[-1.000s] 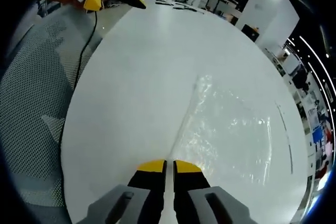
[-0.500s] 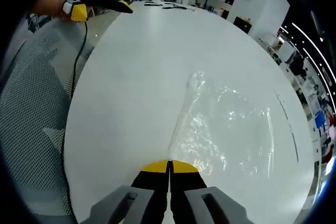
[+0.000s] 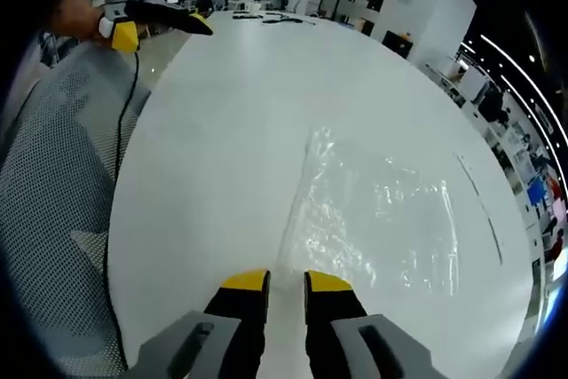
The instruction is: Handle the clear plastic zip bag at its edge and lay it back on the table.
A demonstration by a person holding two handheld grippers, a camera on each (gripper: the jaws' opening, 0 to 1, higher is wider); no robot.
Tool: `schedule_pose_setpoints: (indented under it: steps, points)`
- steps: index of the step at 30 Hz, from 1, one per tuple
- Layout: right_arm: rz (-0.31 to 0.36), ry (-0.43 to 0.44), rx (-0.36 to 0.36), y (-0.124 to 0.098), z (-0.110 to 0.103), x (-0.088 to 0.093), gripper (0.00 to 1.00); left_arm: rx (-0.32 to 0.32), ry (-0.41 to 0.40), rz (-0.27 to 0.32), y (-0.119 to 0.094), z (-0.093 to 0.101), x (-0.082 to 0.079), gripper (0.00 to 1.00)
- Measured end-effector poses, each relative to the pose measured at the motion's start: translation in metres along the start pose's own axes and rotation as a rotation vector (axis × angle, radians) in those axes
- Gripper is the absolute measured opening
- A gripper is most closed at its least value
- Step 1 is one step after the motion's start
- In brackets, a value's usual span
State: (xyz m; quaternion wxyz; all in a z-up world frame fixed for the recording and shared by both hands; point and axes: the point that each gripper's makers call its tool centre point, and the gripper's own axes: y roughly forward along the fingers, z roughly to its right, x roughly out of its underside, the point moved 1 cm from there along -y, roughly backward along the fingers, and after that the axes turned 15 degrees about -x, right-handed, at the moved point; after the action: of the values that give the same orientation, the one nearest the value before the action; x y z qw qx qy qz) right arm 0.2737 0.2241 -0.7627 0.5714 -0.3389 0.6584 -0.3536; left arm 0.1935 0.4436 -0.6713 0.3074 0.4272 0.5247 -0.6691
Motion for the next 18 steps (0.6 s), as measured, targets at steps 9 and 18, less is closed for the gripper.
schedule_pose_setpoints:
  steps: [9,18]
  points:
    - [-0.023,0.008,-0.016,0.0046,0.0016,0.0003,0.11,-0.002,-0.002,-0.001,-0.0002,0.0006,-0.0005,0.71]
    - [0.005,0.052,-0.058,0.0094,0.0007,0.0019,0.04,-0.002,-0.002,-0.002,-0.0013,0.0045,-0.0029,0.71]
